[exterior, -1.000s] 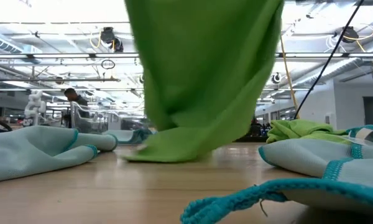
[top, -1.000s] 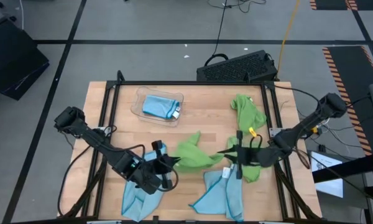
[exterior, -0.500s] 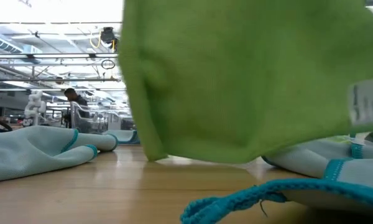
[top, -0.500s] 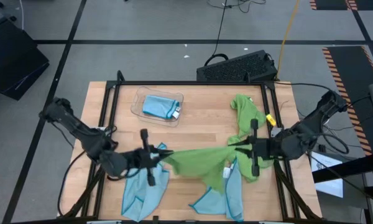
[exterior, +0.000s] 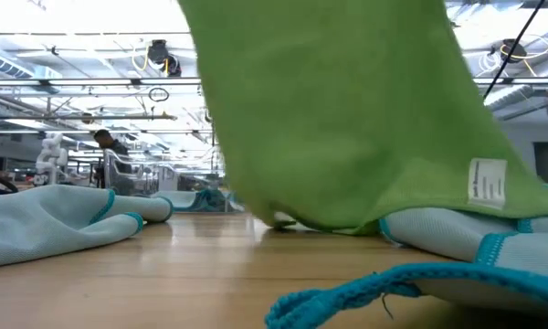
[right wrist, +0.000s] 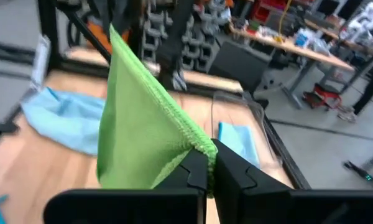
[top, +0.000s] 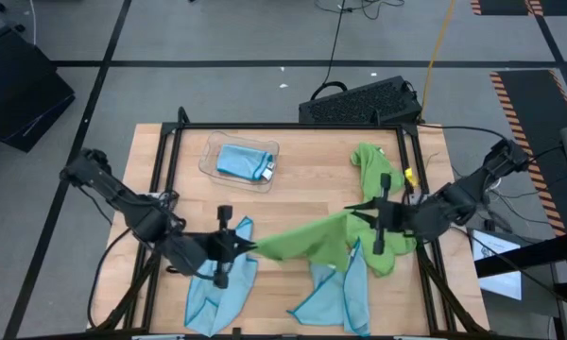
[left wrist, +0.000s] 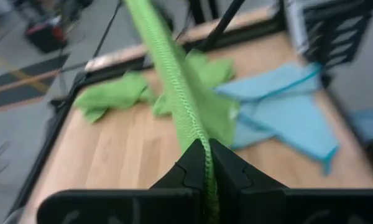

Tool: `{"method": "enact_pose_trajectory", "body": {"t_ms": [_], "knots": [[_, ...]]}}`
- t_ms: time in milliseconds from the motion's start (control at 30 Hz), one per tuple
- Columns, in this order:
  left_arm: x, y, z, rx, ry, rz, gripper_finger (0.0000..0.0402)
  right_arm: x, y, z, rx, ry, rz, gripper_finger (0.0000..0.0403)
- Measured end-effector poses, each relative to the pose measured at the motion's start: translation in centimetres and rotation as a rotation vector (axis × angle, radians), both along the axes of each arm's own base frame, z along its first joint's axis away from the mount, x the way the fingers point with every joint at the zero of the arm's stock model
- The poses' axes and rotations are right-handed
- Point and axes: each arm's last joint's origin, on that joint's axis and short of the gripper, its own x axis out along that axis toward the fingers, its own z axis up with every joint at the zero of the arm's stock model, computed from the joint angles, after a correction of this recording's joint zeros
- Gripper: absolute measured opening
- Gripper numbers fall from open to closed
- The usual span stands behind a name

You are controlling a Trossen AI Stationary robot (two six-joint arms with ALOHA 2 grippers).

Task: Fold microfiber towels
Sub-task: Fold the bottom left green microfiber cloth

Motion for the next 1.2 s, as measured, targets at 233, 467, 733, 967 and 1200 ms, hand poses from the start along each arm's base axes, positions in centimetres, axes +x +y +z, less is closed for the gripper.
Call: {"method": "enact_pose_trajectory", "body": {"t_ms": [233,467,733,967,1200], "knots": [[2.4,-0.2,-3.7,0.013,0.117,0.13,0.0019,0.5,0.3,-5.8,0.038,0.02,-0.021,0.0004],[4.6,-1.5,-7.7,0.005,0.187,0.194,0.0019,0.4,0.4,-10.8,0.137,-0.018,0.058,0.0004],[6.5,-2.1,-11.8,0.042,0.264,0.245,0.0019,0.5,0.3,-10.8,0.16,-0.037,0.085,0.0004],[7.7,-1.0,-13.7,0.072,0.326,0.273,0.0019,0.6,0.2,-11.0,0.143,-0.019,0.078,0.0004],[8.3,-0.2,-14.9,0.017,0.422,0.249,0.0019,0.6,-0.3,-11.3,0.137,0.008,0.054,0.0004]]}}
